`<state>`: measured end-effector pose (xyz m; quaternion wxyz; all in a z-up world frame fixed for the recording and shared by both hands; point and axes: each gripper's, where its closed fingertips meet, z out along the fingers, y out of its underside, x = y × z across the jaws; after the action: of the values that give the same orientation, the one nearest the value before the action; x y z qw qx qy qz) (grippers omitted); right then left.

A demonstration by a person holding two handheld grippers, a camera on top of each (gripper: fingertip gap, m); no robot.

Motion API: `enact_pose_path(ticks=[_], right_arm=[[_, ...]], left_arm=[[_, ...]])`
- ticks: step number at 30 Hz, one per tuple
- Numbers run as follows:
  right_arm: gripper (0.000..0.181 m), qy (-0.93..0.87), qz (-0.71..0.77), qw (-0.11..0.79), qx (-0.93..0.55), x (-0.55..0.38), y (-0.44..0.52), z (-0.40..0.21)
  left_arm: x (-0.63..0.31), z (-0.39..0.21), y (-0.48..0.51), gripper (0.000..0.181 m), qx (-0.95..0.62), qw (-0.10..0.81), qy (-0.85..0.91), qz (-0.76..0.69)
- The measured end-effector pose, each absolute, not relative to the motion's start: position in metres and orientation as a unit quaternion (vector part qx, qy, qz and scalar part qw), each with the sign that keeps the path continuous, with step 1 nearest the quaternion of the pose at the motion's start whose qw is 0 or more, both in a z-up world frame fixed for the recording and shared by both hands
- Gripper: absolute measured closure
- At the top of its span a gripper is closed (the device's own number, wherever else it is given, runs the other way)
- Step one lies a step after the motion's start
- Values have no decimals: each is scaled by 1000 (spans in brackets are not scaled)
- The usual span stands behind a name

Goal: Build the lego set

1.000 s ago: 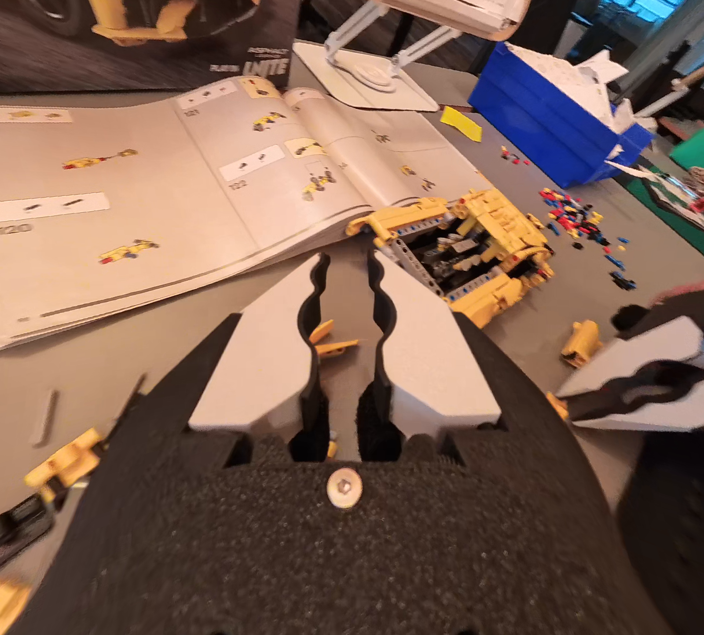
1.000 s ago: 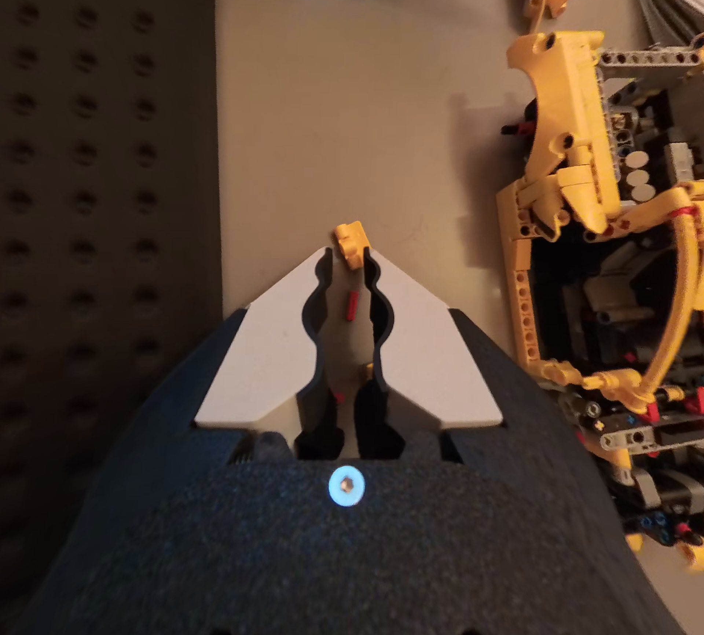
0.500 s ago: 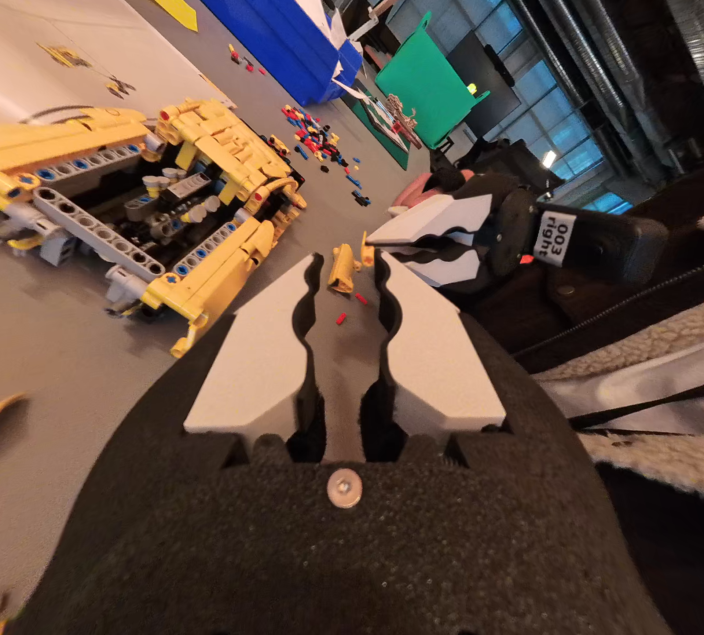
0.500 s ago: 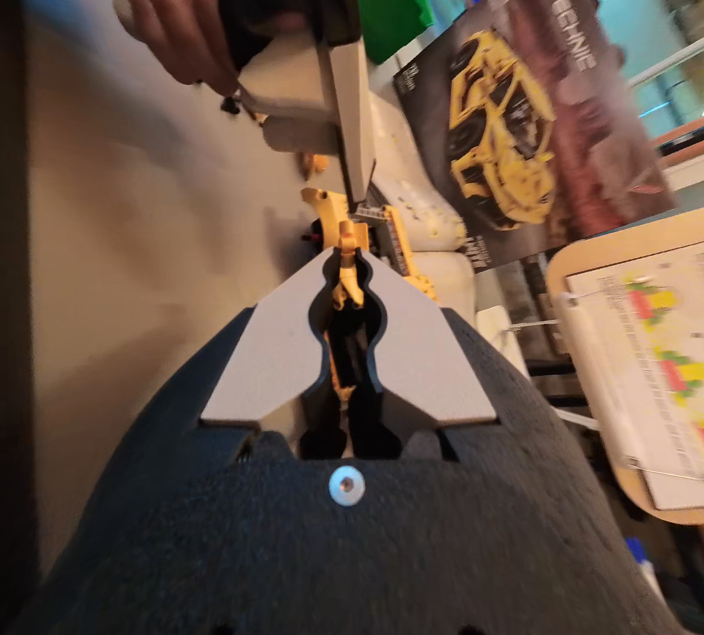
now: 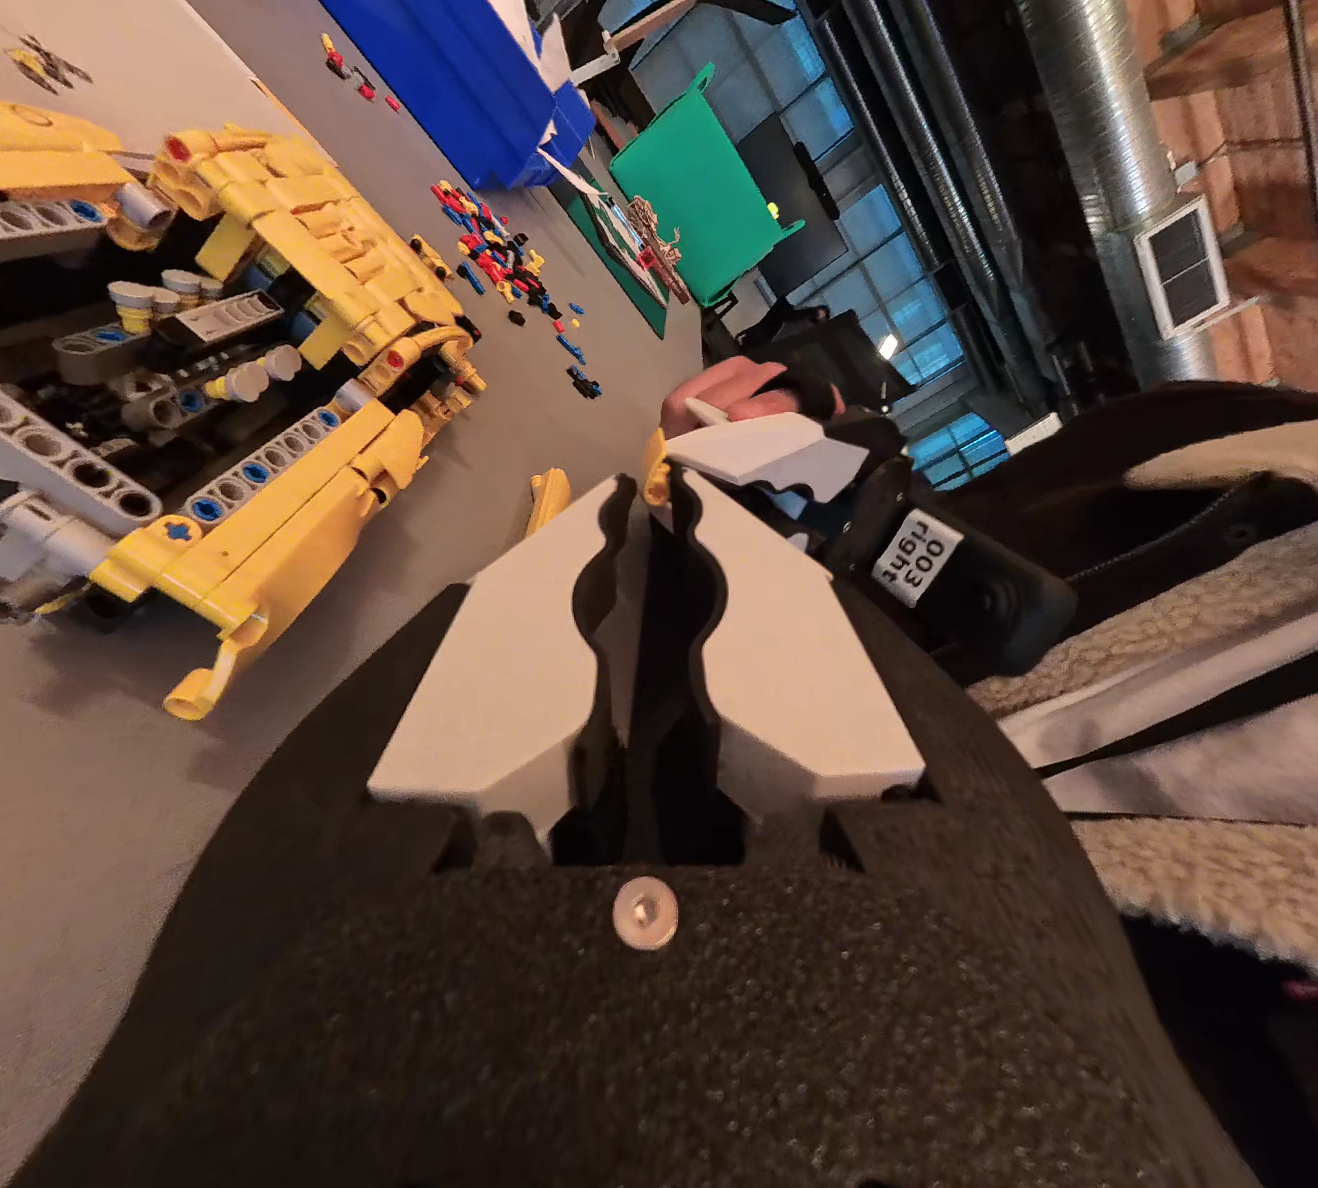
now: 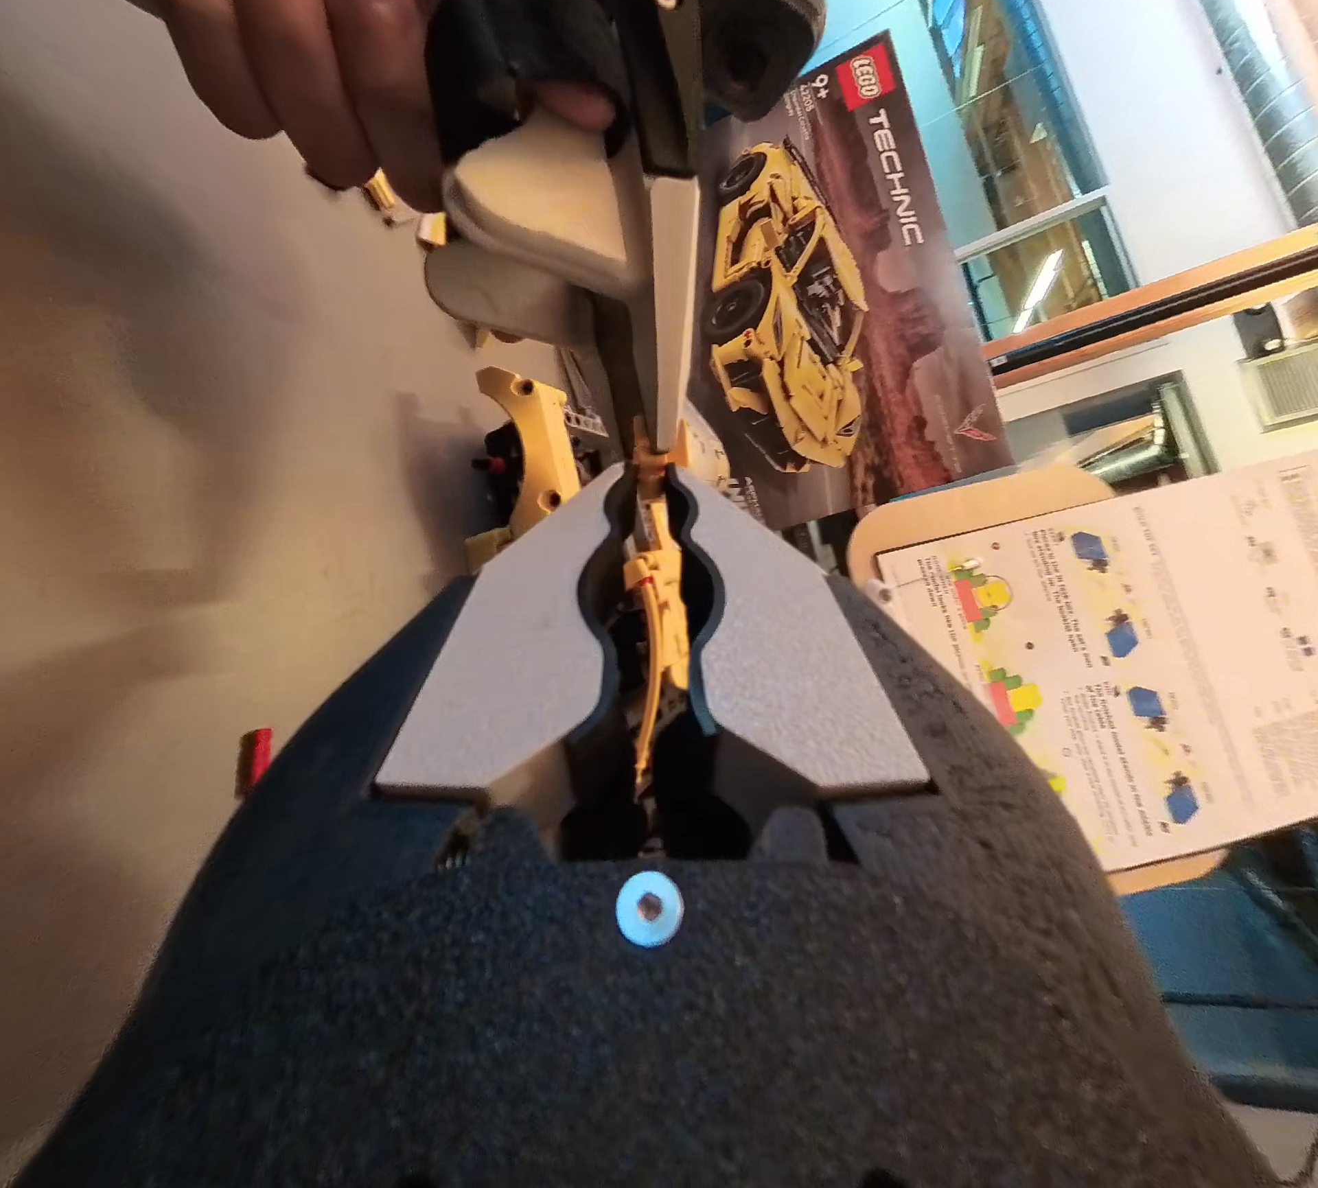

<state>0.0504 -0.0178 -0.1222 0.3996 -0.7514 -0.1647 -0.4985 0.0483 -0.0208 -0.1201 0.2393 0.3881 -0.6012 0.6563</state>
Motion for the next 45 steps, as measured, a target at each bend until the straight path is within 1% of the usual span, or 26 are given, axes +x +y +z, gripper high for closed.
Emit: enact_pose_path(ticks=[2,5,8,9,12,15,18,20,27,30,35,39,42,45], right_arm=[[174,-172,-515,392,-743,52,-17,-122],[175,-173,-523,395,-735,51,-16,-121],[174,-148,-501,434,-735,48,-16,-118],[171,-132,-485,454,-736,46,-17,-114],[169,-55,-385,530,-754,44,-20,-104],[164,20,-243,597,-764,44,-21,-95],[168,47,-115,649,-750,35,-24,-86],[166,52,-87,643,-759,35,-25,-92],[164,16,-155,623,-766,36,-20,-101],[162,6,-170,628,-759,34,-21,-99],[167,-2,-160,625,-764,31,-20,-103],[169,8,-136,628,-767,32,-21,-104],[172,38,-85,637,-766,36,-22,-105],[173,81,-32,654,-751,43,-26,-103]], left_arm=[[49,-119,-20,174,390,249,-593,659],[48,-119,-19,174,384,243,-598,660],[50,-116,-15,174,379,247,-589,669],[51,-114,-11,174,378,242,-584,676],[46,-105,-8,174,348,221,-594,690],[39,-105,-17,174,326,212,-617,684],[38,-103,-17,174,327,225,-607,689],[38,-99,-16,174,326,236,-595,696],[32,-95,-19,174,334,335,-545,692],[27,-97,-22,174,337,383,-528,679],[26,-98,-23,174,344,414,-511,670],[27,-98,-23,174,344,397,-519,674],[31,-99,-24,173,343,346,-544,683],[39,-100,-22,160,347,280,-570,690]])
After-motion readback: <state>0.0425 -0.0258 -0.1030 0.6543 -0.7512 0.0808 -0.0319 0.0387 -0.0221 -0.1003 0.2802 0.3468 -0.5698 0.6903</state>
